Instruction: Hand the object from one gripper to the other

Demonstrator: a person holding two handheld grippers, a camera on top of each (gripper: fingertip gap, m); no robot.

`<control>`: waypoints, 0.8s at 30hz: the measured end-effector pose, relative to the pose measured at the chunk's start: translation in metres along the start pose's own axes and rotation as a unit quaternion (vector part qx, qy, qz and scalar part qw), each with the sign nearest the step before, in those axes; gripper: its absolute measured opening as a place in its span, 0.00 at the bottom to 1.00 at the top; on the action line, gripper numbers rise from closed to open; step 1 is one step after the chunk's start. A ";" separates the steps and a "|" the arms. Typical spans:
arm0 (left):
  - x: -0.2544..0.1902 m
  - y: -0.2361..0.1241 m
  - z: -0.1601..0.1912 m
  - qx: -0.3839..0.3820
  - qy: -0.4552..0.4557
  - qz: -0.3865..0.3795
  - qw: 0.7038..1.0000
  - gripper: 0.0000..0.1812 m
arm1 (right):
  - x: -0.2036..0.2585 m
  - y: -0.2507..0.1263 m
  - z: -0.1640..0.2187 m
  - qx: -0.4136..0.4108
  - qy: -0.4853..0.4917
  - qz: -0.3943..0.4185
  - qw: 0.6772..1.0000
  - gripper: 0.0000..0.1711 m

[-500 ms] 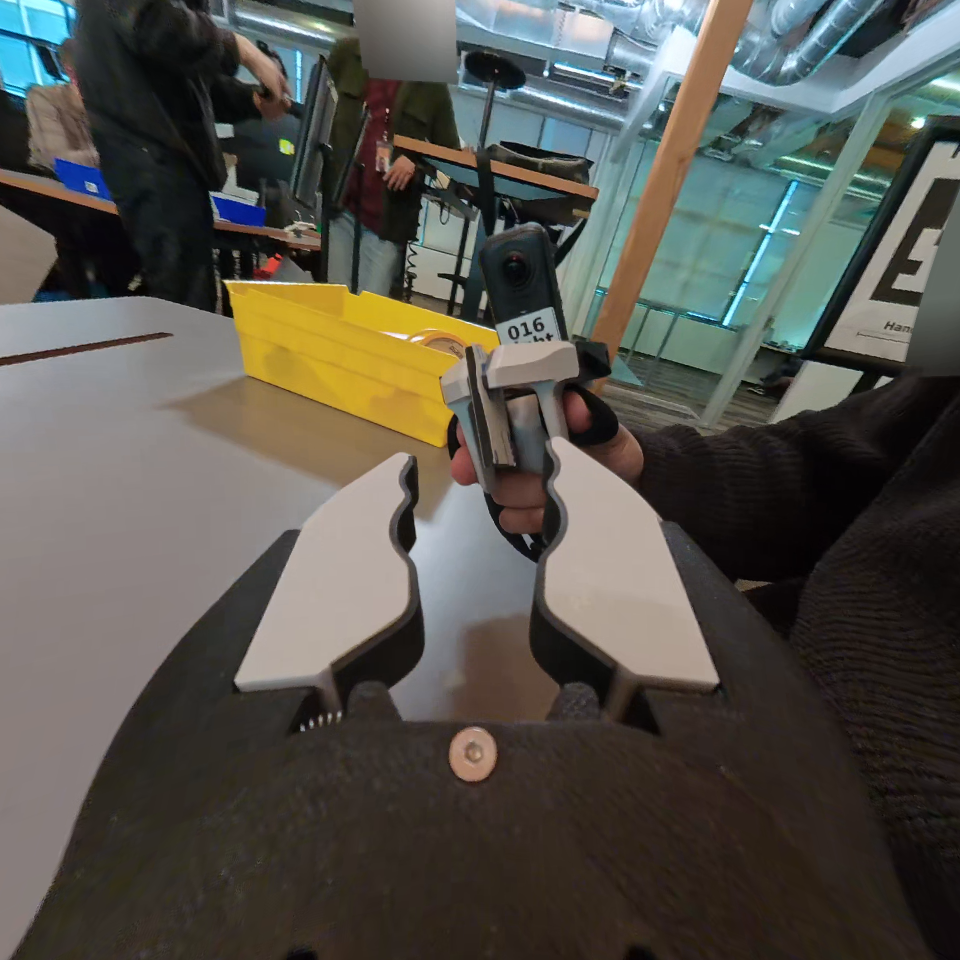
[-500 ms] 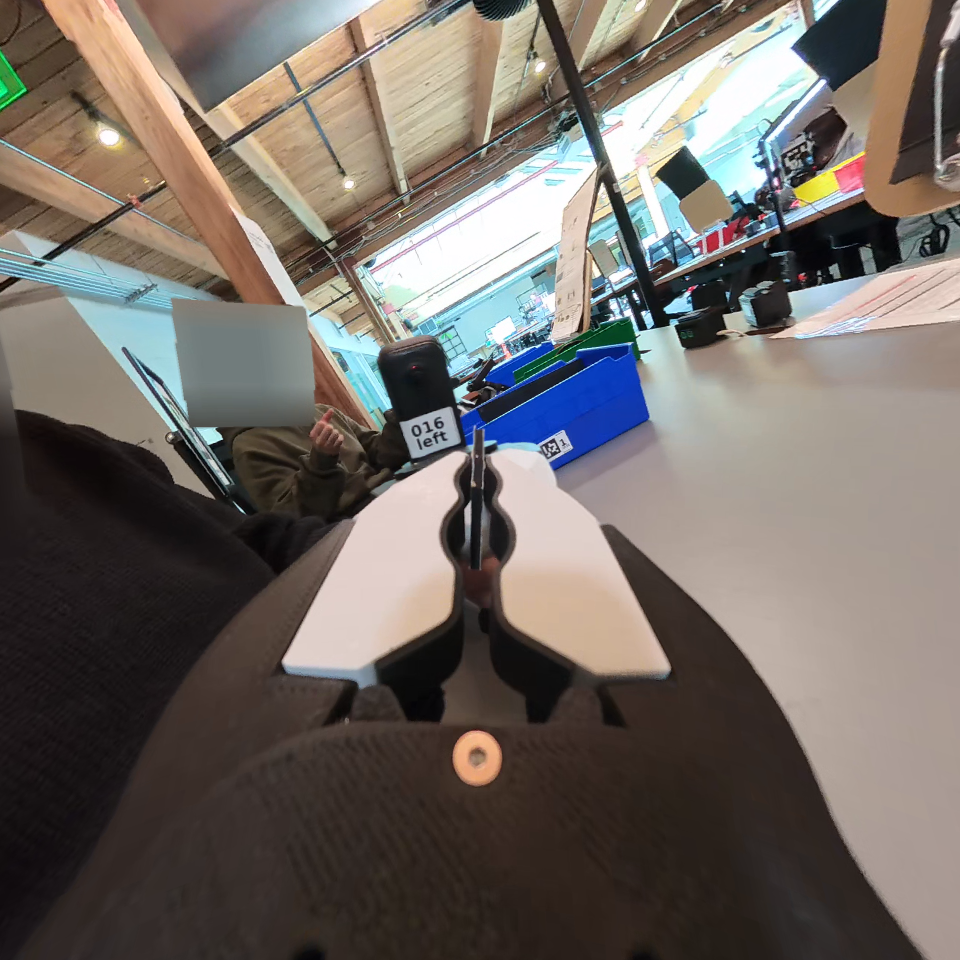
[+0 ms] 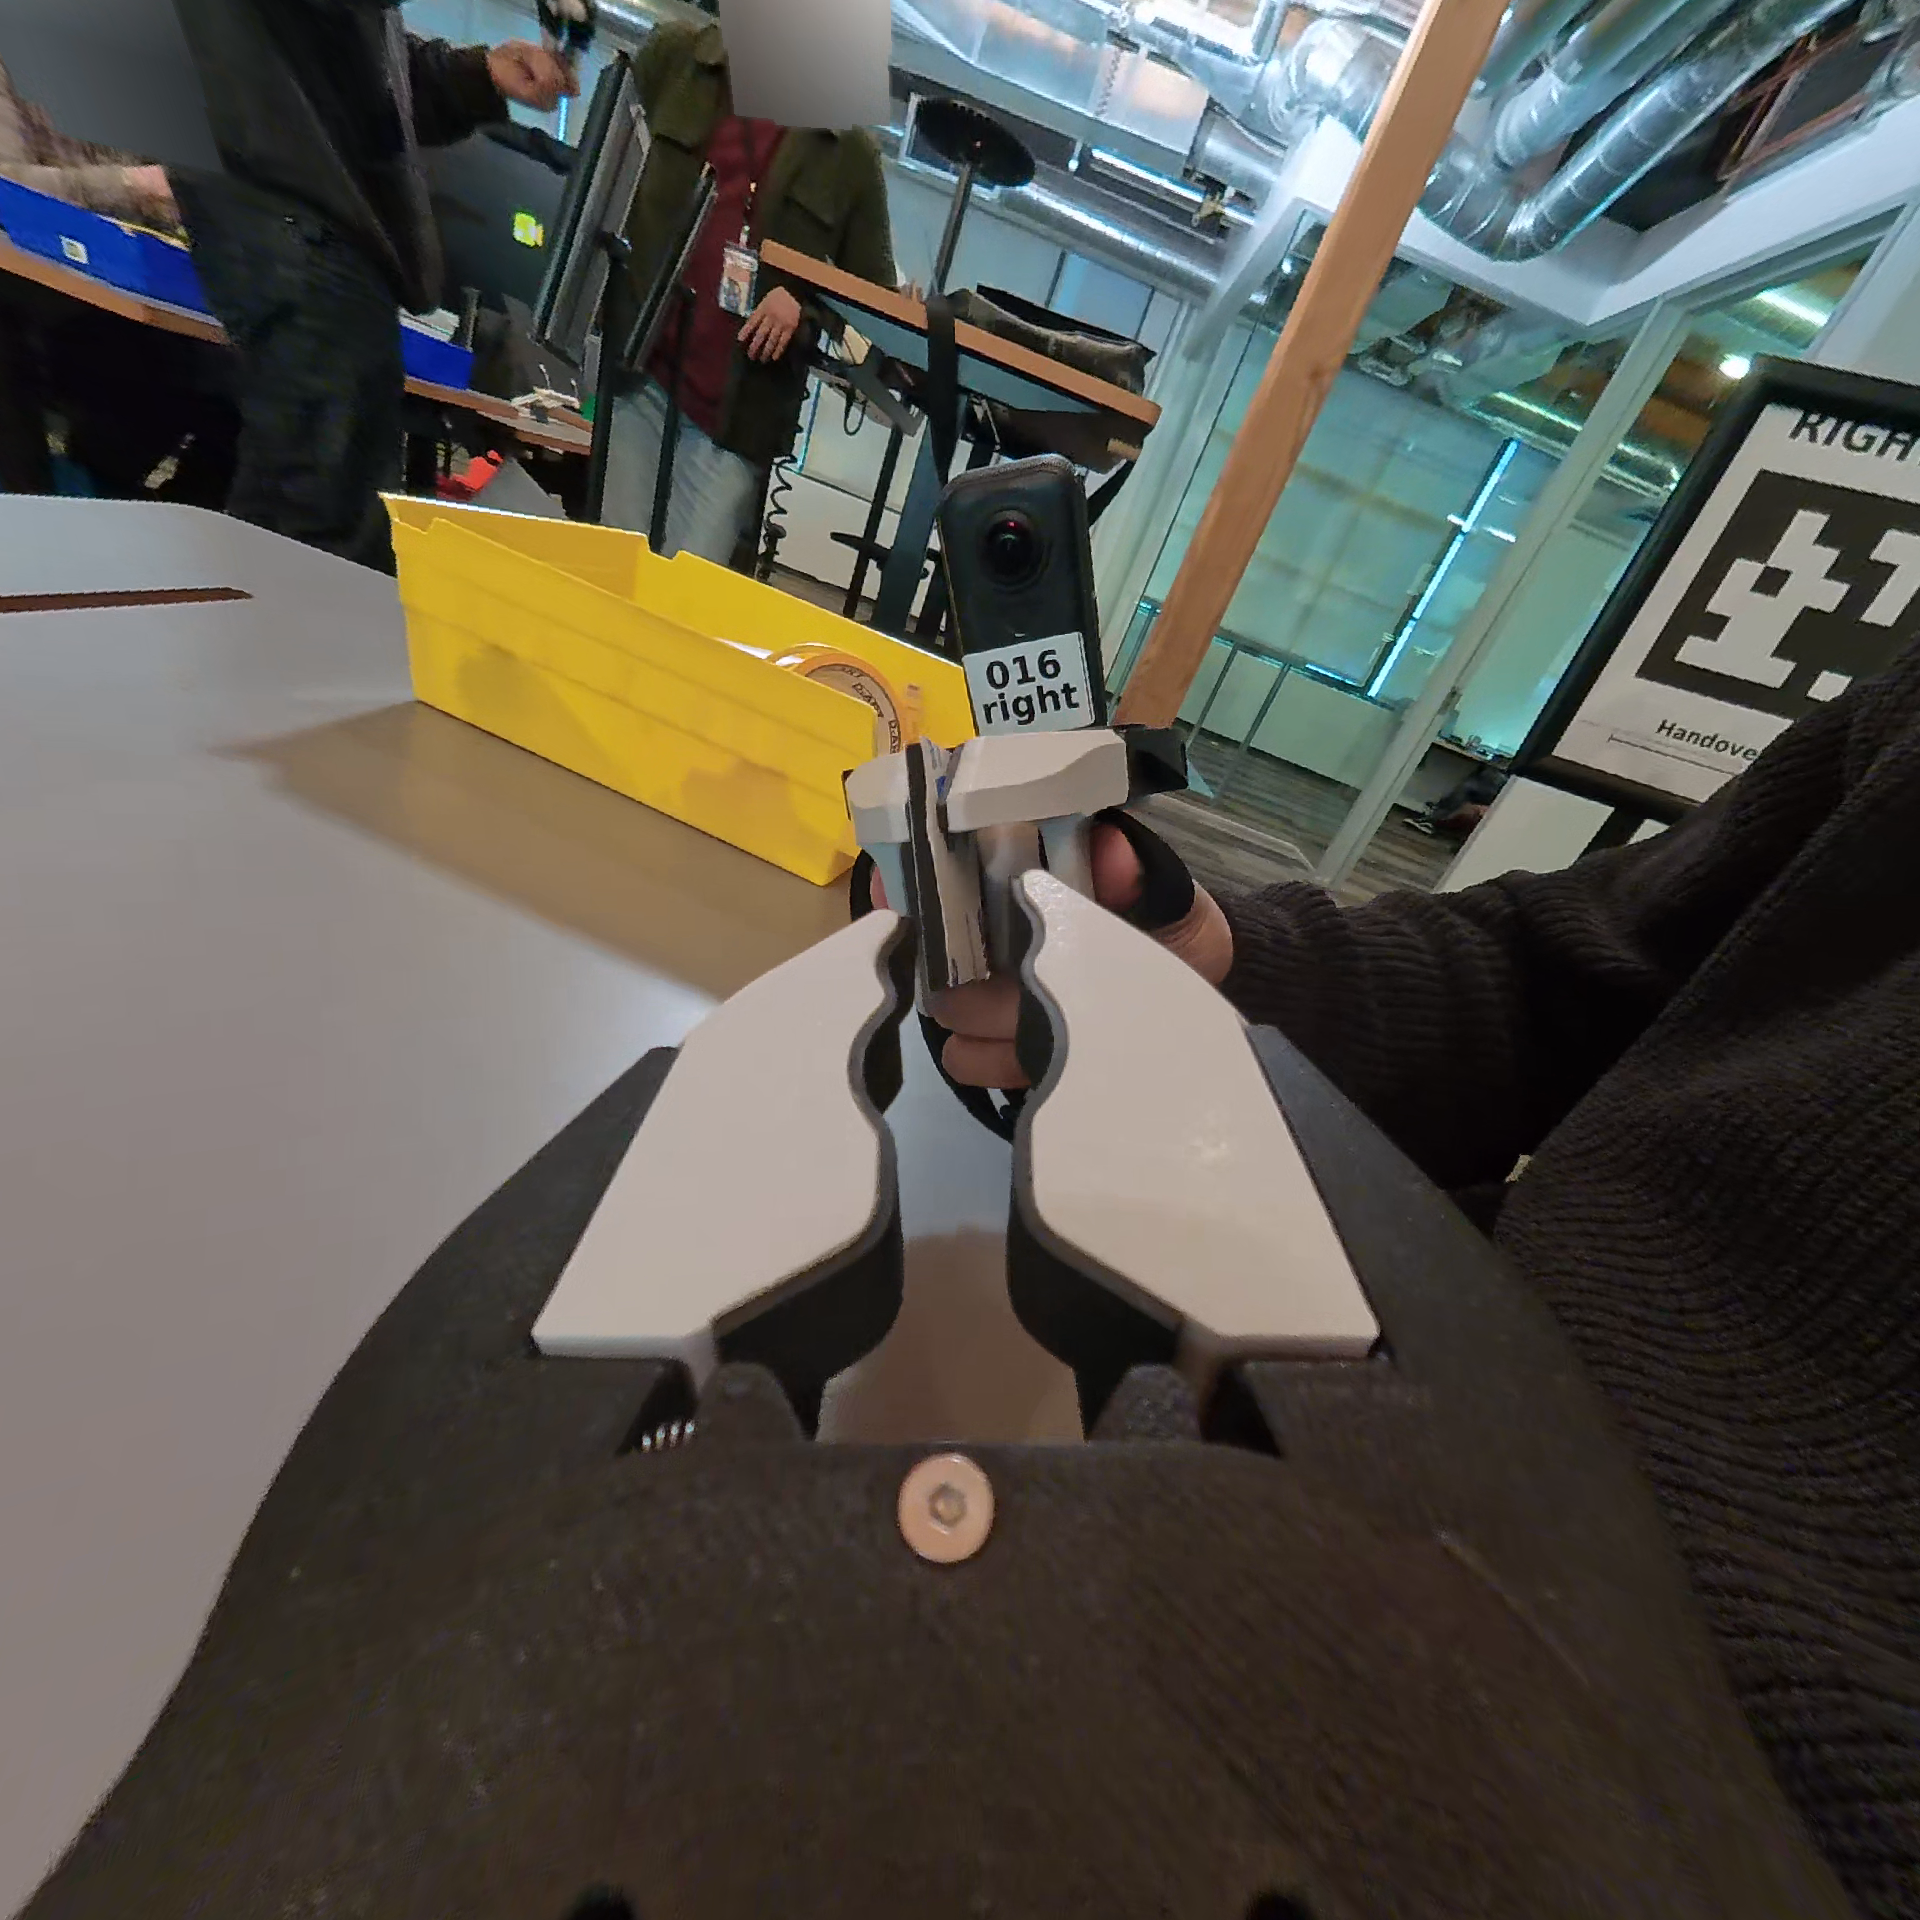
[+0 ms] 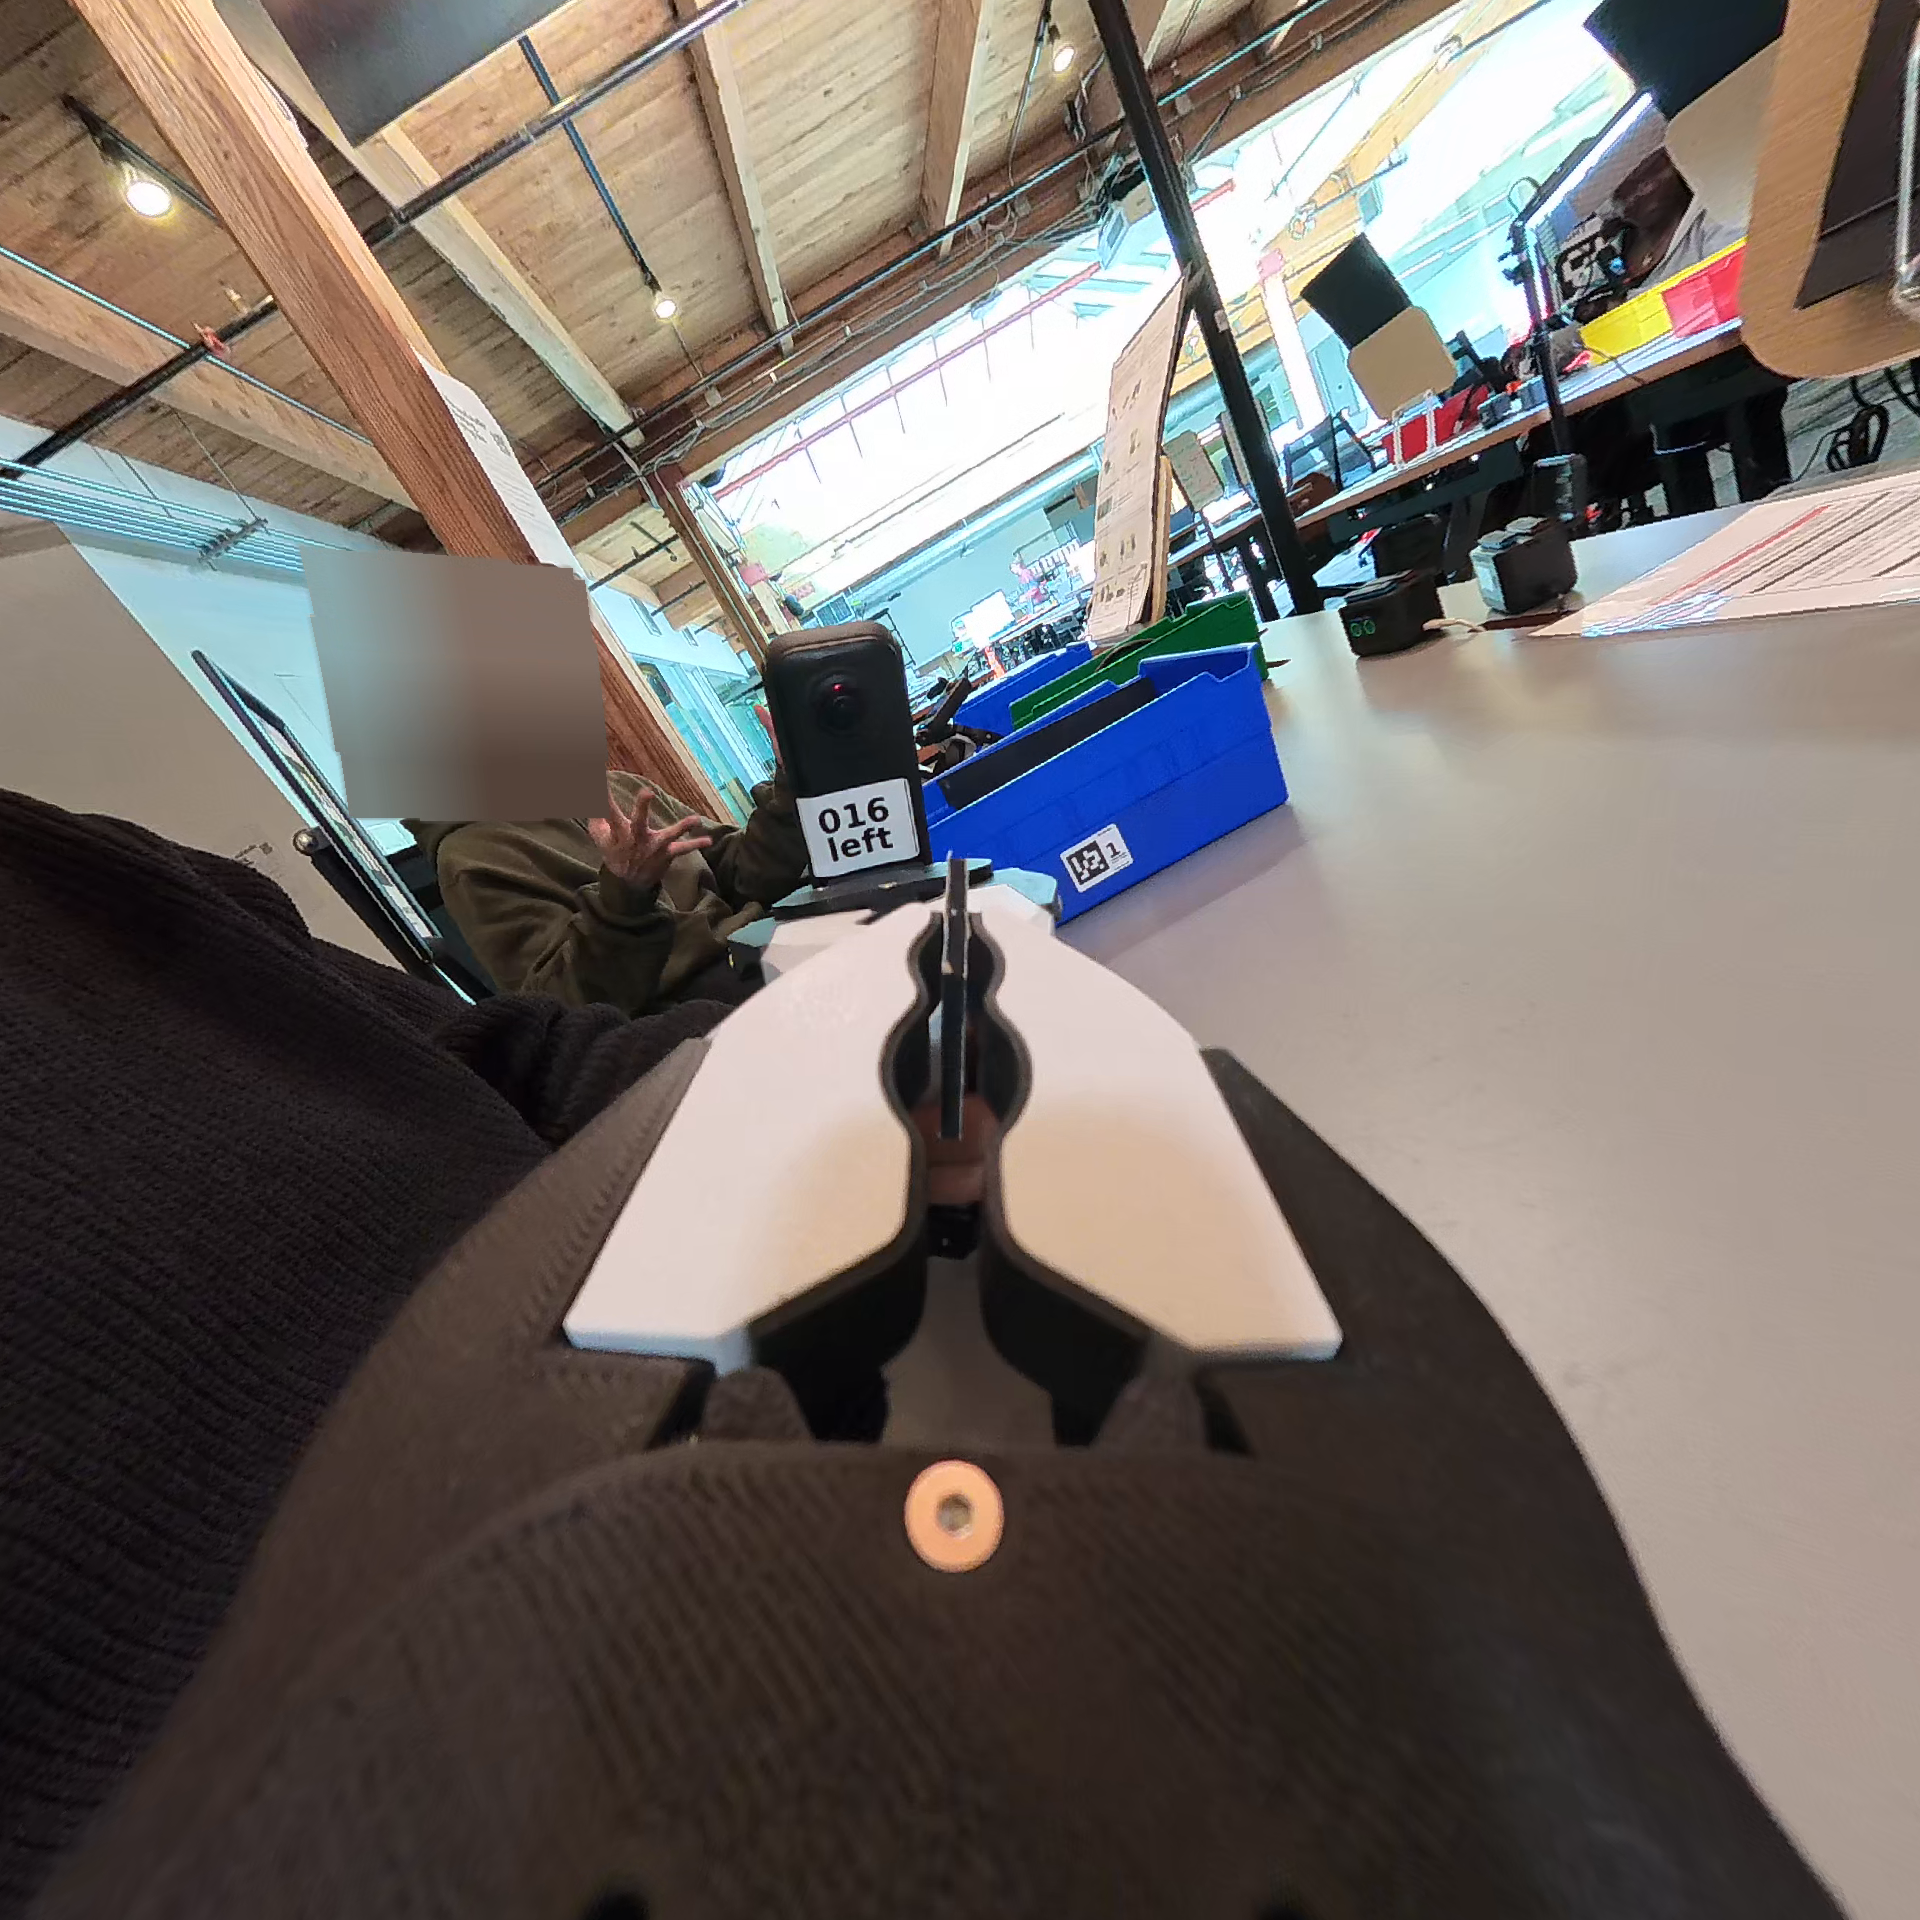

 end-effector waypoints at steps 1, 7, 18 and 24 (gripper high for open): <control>0.000 0.000 0.000 0.000 0.001 -0.001 1.000 0.09 | 0.001 0.000 0.000 0.001 -0.001 0.000 1.000 0.02; 0.000 -0.001 -0.001 0.001 0.009 -0.007 1.000 0.04 | 0.002 0.001 0.001 0.001 0.003 -0.006 1.000 0.02; 0.007 -0.005 -0.001 -0.020 -0.030 -0.019 0.999 0.03 | -0.005 -0.002 -0.007 -0.032 0.001 0.024 0.999 0.17; 0.022 -0.013 0.003 -0.070 -0.152 -0.034 0.985 0.03 | -0.002 -0.007 -0.014 -0.048 -0.117 0.106 0.986 0.41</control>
Point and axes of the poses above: each gripper's, where its closed fingertips meet, y out along the fingers, z out of its underside, x = y × z across the jaws, the point moved 10 cm from there along -y, back along the fingers, and after that the axes turned 14 degrees about y, right-handed, at the moved point
